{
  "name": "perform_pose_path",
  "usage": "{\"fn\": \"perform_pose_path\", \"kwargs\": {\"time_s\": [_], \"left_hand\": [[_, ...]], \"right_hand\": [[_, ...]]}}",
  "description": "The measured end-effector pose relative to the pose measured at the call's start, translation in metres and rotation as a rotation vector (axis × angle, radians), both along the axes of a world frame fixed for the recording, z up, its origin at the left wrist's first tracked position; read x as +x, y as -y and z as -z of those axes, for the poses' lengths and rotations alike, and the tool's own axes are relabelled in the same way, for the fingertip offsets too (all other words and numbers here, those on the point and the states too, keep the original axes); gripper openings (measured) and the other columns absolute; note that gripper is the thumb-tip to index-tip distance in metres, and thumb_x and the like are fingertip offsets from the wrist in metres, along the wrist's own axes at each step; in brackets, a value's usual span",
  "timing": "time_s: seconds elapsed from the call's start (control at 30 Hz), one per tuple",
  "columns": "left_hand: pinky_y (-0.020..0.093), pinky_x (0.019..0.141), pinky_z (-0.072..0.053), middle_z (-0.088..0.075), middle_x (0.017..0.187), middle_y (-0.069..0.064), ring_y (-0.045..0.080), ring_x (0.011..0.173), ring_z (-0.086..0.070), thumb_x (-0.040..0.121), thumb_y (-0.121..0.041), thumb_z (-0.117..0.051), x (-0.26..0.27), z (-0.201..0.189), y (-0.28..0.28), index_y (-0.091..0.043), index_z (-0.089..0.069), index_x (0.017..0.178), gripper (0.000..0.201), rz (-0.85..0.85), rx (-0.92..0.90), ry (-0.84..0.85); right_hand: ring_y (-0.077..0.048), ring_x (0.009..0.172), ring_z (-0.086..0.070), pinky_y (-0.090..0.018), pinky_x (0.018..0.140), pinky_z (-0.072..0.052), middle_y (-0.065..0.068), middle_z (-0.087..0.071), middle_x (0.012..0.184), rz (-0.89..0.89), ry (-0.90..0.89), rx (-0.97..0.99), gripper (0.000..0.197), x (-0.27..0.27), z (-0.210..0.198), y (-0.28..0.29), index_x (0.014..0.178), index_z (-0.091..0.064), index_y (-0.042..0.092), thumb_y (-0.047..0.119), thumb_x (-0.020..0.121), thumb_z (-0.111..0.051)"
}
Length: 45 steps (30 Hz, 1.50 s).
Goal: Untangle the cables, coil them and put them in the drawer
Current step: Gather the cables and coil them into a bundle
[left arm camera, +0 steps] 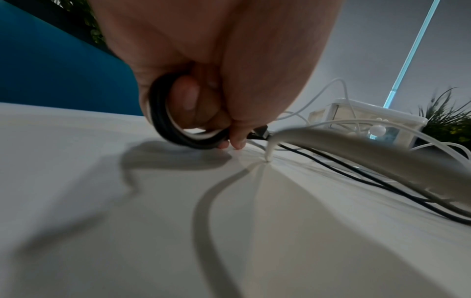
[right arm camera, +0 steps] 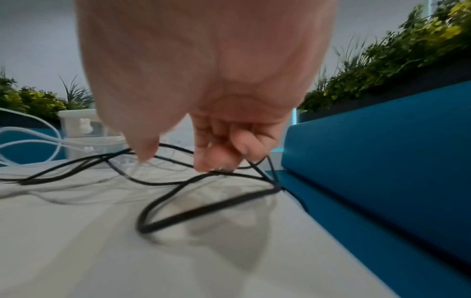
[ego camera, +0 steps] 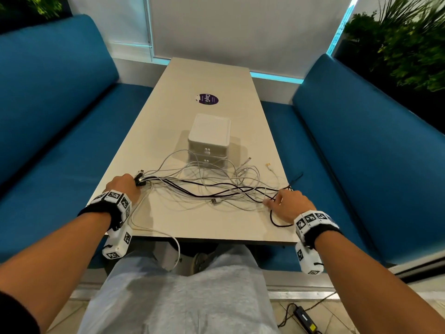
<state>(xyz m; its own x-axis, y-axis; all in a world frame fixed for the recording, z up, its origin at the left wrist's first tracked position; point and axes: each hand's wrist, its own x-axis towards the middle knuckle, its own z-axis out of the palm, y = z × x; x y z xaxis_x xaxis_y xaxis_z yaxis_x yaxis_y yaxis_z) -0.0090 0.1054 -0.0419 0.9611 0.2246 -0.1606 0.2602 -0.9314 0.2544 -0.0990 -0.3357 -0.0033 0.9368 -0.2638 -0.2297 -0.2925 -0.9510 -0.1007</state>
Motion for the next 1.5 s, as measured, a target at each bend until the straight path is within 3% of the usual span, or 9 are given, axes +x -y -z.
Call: {"fn": "perform_pose_path", "kwargs": {"time_s": [0.17,0.37,0.53,0.67,0.87,0.97,1.13,1.33,1.5], "left_hand": [[0.032,0.06,-0.046,-0.053,0.067,0.011,0.031,0.063,-0.056,0.091,-0.04,-0.062,-0.001,-0.003,0.001,-0.009,-0.051,0.071,0.038,-0.001,0.007,-0.003],[0.034,0.062,-0.046,-0.05,0.066,0.011,0.036,0.071,-0.057,0.092,-0.034,-0.06,-0.006,-0.006,0.004,-0.006,-0.053,0.074,0.034,-0.014,-0.003,0.012],[0.033,0.062,-0.047,-0.051,0.067,0.01,0.035,0.07,-0.058,0.091,-0.041,-0.061,-0.008,-0.008,0.006,-0.011,-0.049,0.07,0.038,-0.005,-0.017,0.002],[0.034,0.063,-0.048,-0.058,0.073,0.012,0.034,0.07,-0.057,0.092,-0.036,-0.059,-0.015,-0.012,0.009,-0.008,-0.052,0.076,0.033,0.006,-0.01,-0.003],[0.034,0.063,-0.045,-0.059,0.085,0.013,0.034,0.075,-0.057,0.092,-0.036,-0.058,-0.023,-0.026,0.006,-0.005,-0.061,0.092,0.031,0.014,0.048,0.022],[0.036,0.065,-0.045,-0.062,0.098,0.019,0.037,0.082,-0.057,0.095,-0.026,-0.053,-0.017,-0.038,-0.001,-0.006,-0.061,0.098,0.022,-0.003,0.064,0.095],[0.039,0.066,-0.05,-0.061,0.094,0.019,0.039,0.079,-0.057,0.095,-0.029,-0.052,-0.011,-0.048,-0.01,-0.006,-0.06,0.095,0.024,-0.013,0.098,0.157],[0.038,0.061,-0.046,-0.054,0.081,0.014,0.037,0.072,-0.054,0.097,-0.029,-0.053,-0.006,-0.053,0.004,-0.005,-0.06,0.09,0.026,-0.029,0.028,0.225],[0.038,0.062,-0.046,-0.055,0.082,0.015,0.036,0.072,-0.054,0.097,-0.028,-0.053,-0.004,-0.058,0.004,-0.006,-0.059,0.09,0.025,-0.027,0.021,0.244]], "right_hand": [[-0.026,0.087,-0.059,-0.035,0.073,-0.051,-0.007,-0.06,0.109,-0.01,-0.111,-0.1,0.025,0.003,-0.001,0.004,0.105,-0.059,0.015,0.034,0.091,-0.053],[-0.024,0.084,-0.061,-0.032,0.067,-0.046,-0.002,-0.055,0.088,0.146,-0.113,-0.458,0.014,-0.02,-0.027,0.043,0.102,-0.059,0.016,0.015,0.09,-0.052],[-0.027,0.069,-0.056,-0.036,0.065,-0.049,-0.003,-0.058,0.083,-0.019,0.224,-0.108,0.004,0.0,-0.032,0.011,0.091,-0.043,0.02,0.022,0.09,-0.046],[-0.017,0.096,-0.058,-0.038,0.083,-0.052,0.005,-0.057,0.112,-0.361,0.4,0.211,0.033,0.019,-0.022,-0.056,0.118,-0.047,0.028,0.036,0.088,-0.059],[-0.025,0.141,-0.035,-0.041,0.113,-0.034,-0.003,-0.03,0.157,-0.504,-0.011,0.077,0.088,0.032,0.008,-0.106,0.154,-0.018,0.023,0.053,0.084,-0.062],[-0.03,0.126,-0.051,-0.041,0.101,-0.044,-0.006,-0.045,0.146,-0.377,0.012,-0.167,0.082,0.033,0.015,-0.088,0.146,-0.034,0.021,0.07,0.082,-0.049],[-0.028,0.098,-0.064,-0.037,0.083,-0.047,-0.006,-0.068,0.108,-0.196,0.01,-0.328,0.033,0.028,-0.004,-0.046,0.107,-0.063,0.02,0.042,0.088,-0.05],[-0.035,0.109,-0.058,-0.04,0.084,-0.049,-0.011,-0.062,0.111,-0.092,-0.047,-0.343,0.033,0.022,-0.008,-0.02,0.126,-0.048,0.009,0.01,0.093,-0.045],[-0.034,0.108,-0.055,-0.04,0.085,-0.048,-0.012,-0.062,0.11,-0.087,0.02,-0.33,0.034,0.017,-0.012,-0.014,0.128,-0.048,0.016,0.023,0.095,-0.045]]}}
